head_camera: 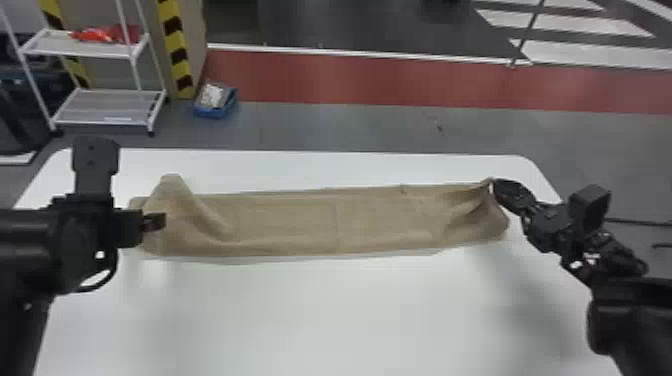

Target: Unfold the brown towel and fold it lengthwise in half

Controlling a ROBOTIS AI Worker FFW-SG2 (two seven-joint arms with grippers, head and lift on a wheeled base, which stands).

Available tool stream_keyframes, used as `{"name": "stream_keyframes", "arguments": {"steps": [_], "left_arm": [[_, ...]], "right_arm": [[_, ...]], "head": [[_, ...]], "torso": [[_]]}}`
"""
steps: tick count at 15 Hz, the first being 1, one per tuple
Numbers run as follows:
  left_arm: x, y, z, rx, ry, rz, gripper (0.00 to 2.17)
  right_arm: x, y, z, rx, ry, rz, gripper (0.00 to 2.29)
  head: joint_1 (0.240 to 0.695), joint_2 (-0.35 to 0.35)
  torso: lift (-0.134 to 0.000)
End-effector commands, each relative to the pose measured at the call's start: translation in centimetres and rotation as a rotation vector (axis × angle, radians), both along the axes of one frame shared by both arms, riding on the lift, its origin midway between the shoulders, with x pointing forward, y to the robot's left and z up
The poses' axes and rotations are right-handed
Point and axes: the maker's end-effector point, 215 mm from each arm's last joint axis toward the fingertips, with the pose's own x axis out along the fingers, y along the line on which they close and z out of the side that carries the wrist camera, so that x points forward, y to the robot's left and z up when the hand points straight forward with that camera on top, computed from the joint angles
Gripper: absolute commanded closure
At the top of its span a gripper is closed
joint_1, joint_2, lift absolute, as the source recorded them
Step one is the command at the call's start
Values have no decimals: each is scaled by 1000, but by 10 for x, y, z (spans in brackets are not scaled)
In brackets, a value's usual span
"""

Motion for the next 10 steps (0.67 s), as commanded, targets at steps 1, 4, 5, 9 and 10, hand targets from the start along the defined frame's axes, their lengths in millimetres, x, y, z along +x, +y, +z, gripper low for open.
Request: {"name": "stream_keyframes", "arguments": {"steps": [1, 4, 5, 9, 10], "left_arm": [[-1, 2, -1, 4, 2, 3, 677], [-8, 4, -4, 12, 8, 5, 1328], [-12, 6, -7, 16, 10, 6, 1328], [-25, 29, -4, 23, -33, 46, 1301], [-30, 33, -5, 26, -43, 52, 1227]], "right_arm": [[-4, -1, 0, -4, -1, -1, 1210], [-7, -5, -2, -3, 1, -6, 1210], [-9, -6, -3, 0, 0, -8, 1210], [-9, -5, 1, 7, -7, -9, 1210], [-8, -4, 2, 5, -8, -8, 1210]], "head": [[695, -126], [695, -124], [695, -124], [695, -122], [695, -118]], "torso": [[-119], [-119], [-119], [-119], [-119]]}}
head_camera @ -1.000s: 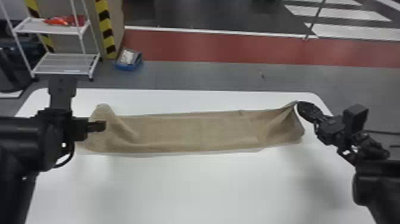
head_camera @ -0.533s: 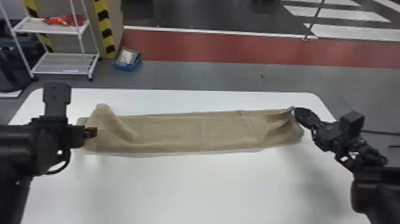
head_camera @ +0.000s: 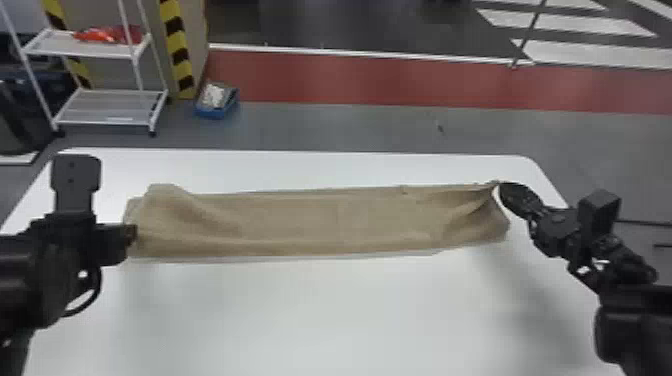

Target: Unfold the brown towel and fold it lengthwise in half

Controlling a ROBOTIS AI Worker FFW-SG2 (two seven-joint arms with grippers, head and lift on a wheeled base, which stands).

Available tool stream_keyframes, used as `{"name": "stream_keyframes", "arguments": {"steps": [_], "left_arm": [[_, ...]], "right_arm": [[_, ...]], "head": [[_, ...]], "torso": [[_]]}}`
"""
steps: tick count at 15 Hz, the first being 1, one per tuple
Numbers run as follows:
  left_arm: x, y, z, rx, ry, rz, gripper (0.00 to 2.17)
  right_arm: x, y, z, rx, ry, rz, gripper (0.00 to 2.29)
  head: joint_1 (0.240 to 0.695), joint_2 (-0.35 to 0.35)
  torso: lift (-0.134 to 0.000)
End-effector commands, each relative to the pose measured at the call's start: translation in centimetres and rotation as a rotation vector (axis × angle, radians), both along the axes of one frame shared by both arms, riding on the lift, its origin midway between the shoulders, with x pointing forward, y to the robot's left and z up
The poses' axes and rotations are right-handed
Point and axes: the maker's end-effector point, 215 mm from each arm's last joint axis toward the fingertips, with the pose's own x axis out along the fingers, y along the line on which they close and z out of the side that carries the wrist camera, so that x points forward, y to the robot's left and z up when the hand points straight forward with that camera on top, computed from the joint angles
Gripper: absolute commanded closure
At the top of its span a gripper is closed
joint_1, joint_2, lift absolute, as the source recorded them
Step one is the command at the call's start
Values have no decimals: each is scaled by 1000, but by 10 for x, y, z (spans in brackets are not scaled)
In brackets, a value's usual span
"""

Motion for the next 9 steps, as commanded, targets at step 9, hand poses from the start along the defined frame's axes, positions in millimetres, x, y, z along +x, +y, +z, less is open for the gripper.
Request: {"name": "stream_keyframes", "arguments": {"steps": [9], "left_arm": [[-4, 4, 16, 1, -125, -5, 913]], "right_arm": [[37, 9, 36, 51, -28, -18, 1210]], "head": [[695, -85]], "torso": [[-119]]}}
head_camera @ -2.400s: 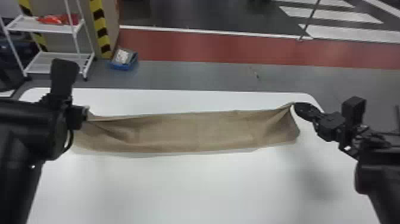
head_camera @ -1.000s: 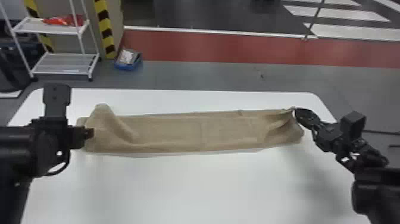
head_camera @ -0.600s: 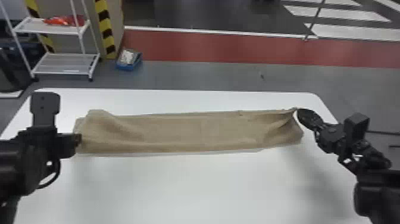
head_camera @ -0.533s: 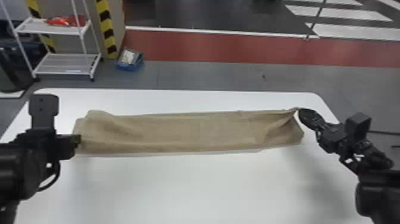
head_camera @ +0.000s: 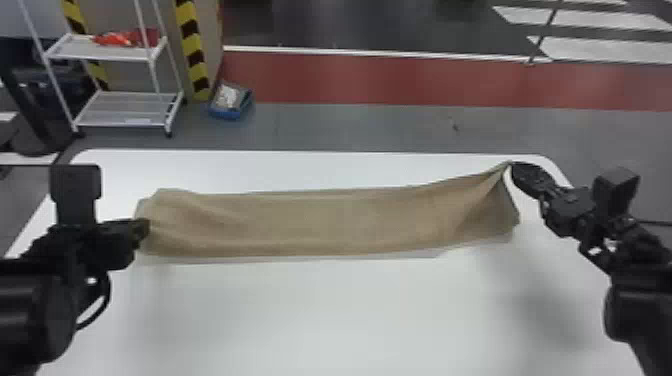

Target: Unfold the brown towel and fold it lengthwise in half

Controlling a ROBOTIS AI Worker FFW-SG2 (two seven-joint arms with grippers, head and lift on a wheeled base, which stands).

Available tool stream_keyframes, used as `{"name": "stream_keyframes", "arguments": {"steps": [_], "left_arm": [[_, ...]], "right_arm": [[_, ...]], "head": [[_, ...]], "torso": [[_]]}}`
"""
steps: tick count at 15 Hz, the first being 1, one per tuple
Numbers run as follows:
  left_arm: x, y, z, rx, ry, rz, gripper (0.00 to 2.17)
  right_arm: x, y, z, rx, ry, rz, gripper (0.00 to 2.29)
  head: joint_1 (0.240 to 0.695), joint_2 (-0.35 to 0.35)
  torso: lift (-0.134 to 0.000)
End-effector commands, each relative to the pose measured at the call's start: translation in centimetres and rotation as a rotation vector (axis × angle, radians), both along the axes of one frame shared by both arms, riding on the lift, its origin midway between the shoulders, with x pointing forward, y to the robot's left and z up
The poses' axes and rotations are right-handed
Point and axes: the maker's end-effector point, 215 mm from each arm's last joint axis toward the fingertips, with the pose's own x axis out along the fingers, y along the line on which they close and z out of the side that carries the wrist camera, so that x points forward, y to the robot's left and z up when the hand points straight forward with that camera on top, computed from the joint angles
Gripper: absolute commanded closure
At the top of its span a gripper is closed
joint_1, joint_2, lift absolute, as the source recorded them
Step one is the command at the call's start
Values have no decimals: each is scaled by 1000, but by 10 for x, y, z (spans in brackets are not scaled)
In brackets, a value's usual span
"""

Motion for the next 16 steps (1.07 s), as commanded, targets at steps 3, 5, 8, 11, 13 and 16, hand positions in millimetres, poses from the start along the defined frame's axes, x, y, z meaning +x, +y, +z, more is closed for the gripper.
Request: {"name": "stream_keyframes", "arguments": {"steps": [3, 5, 8, 11, 13, 16], "left_arm": [[12, -30, -1, -12, -10, -62, 917], [24, -46, 1, -14, -18, -92, 917], [27, -50, 1, -11, -18, -104, 917], [29, -56, -2, -13, -26, -118, 917], [30, -60, -4, -10, -21, -124, 917], [31, -57, -1, -1, -24, -124, 917]], "right_arm": [[3, -18, -19, 28, 51, -68, 1210], [1, -25, -38, -8, 86, -104, 1210], [-3, -34, -46, -23, 95, -135, 1207], [-5, -37, -47, -21, 87, -141, 205], [-12, -44, -45, 2, 68, -162, -2], [-38, -70, -73, 59, 170, -186, 157]], "head": [[695, -95], [695, -124], [695, -150], [695, -163], [695, -167], [695, -181]], "torso": [[-119], [-119], [-119], [-119], [-119], [-119]]}}
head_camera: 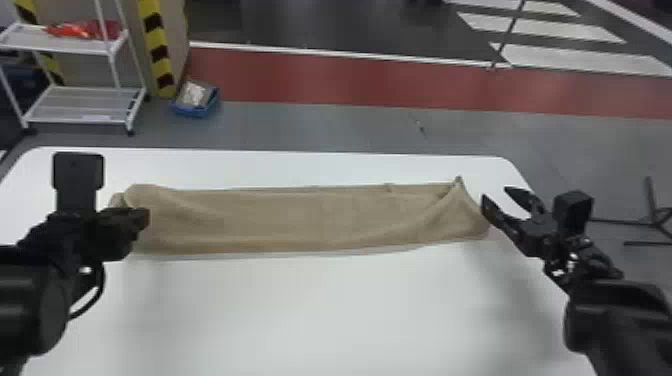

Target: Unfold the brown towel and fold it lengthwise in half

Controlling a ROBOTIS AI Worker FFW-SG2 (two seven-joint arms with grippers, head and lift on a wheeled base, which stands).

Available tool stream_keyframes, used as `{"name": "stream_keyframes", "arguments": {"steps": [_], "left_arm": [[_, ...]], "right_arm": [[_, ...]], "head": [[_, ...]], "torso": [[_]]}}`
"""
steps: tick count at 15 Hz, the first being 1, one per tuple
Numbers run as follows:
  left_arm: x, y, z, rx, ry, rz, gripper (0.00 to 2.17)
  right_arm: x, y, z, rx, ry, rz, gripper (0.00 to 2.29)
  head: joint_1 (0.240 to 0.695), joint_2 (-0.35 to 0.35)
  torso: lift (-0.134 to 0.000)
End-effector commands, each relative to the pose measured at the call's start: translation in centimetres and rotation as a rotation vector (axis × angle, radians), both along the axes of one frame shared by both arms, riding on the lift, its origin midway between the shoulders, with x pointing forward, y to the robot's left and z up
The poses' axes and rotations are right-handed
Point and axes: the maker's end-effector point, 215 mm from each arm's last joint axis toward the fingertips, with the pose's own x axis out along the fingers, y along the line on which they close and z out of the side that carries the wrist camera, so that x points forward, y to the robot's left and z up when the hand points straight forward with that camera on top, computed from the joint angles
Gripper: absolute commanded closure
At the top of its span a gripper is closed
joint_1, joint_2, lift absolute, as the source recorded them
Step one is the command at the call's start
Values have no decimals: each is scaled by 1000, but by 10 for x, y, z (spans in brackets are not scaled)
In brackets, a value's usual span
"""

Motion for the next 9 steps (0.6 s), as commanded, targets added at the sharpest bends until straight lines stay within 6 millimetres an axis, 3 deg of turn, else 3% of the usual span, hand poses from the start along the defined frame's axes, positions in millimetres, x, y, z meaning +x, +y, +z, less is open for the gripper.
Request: {"name": "stream_keyframes", "arguments": {"steps": [1, 4, 9], "left_arm": [[-1, 3, -1, 6, 2, 0, 917], [-4, 1, -3, 6, 4, -5, 917], [-7, 0, -3, 12, -1, -1, 917]], "right_arm": [[-21, -22, -23, 54, 92, -24, 225], [-39, -25, -38, 86, 138, -7, 323], [-39, -13, -14, 201, 88, 30, 319]], "head": [[695, -185], [695, -208], [695, -211]], "torso": [[-119], [-119], [-119]]}}
